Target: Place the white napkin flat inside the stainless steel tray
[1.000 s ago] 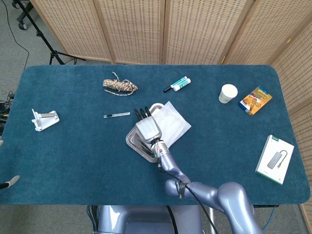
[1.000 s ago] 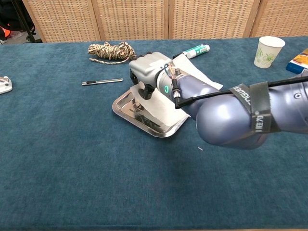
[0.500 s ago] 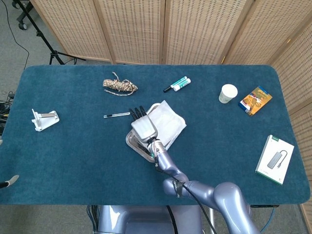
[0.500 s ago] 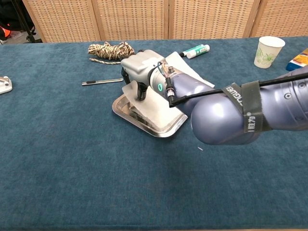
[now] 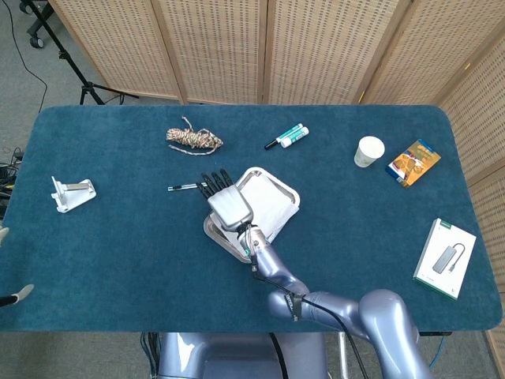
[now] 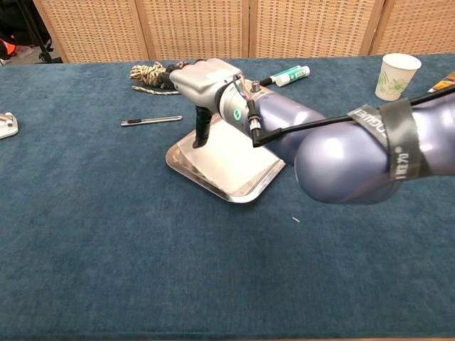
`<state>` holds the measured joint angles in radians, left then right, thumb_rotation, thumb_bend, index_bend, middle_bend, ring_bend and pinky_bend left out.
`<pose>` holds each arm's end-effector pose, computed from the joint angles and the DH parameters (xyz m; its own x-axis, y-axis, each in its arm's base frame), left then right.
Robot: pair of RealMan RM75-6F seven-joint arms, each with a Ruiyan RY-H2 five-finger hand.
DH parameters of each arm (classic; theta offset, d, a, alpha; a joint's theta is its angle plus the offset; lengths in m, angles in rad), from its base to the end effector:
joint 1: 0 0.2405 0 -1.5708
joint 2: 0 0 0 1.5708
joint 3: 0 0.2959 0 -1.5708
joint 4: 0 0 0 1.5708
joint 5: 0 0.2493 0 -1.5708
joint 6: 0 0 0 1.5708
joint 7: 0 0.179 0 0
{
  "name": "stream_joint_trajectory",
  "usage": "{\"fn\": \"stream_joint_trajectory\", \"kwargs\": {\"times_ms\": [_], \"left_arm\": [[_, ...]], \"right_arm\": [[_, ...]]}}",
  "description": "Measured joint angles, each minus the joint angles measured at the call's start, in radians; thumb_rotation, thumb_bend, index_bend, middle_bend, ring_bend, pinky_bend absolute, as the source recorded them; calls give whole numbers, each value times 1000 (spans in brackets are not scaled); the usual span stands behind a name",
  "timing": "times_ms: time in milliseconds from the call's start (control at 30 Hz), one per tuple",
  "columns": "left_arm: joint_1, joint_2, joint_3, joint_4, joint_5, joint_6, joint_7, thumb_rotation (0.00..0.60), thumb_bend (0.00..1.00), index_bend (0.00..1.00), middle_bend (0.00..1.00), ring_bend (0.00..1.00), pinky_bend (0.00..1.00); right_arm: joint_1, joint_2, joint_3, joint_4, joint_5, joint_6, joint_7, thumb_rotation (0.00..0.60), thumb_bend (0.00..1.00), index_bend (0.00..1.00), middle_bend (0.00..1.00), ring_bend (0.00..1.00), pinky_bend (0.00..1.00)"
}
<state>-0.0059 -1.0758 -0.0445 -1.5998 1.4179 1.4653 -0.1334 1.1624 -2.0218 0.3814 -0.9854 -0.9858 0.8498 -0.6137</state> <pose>-0.4001 0.1901 0.1608 0.3127 0.0373 0.9491 0.9370 0.1520 -0.3147 0.0210 -0.4620 -0.1880 0.5737 -0.0836 0.8148 -0.7146 -0.5374 0.4479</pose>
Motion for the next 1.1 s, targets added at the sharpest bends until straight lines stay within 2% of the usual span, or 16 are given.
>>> {"fn": "stream_joint_trajectory", "kwargs": {"times_ms": [133,200,267,400,433,533,633,800,967,1100], "left_arm": [[-2,-2,2,-1,1,-2,5,600,0,0,0,0,0],[-2,-3,3,-2,1,-3,8,600,0,0,0,0,0],[-2,-3,5,-4,5,-1,11,600,0,0,0,0,0],[0,-5,9,-7,12,3,19,600,0,0,0,0,0],[0,-6,10,-8,14,4,21,600,0,0,0,0,0],[0,-8,13,-11,18,5,28,600,0,0,0,0,0],[1,-10,16,-14,24,9,35,600,0,0,0,0,0],[-1,-16,18,-15,24,6,51,600,0,0,0,0,0],[-5,-22,20,-17,25,1,68,600,0,0,0,0,0],[-9,-26,19,-16,19,-6,75,600,0,0,0,0,0]], "right_arm": [[-22,65,0,-102,-3,-8,32,600,140,59,4,0,0],[-37,103,-2,-157,-6,-11,49,600,231,101,41,0,0],[-53,140,-8,-205,-10,-12,64,600,375,154,91,2,0],[-104,237,-39,-312,-32,-10,108,600,793,337,239,81,0],[-116,255,-49,-328,-39,-8,116,600,853,367,267,97,0],[-148,309,-86,-370,-58,-6,133,600,951,396,299,118,0],[-178,360,-127,-400,-70,-6,140,600,995,402,305,126,0],[-234,431,-201,-433,-90,2,146,600,1000,403,297,127,0],[-258,457,-236,-430,-63,-5,131,600,1000,397,245,127,0],[-267,467,-251,-436,-38,-4,105,600,1000,326,238,124,0]]}}
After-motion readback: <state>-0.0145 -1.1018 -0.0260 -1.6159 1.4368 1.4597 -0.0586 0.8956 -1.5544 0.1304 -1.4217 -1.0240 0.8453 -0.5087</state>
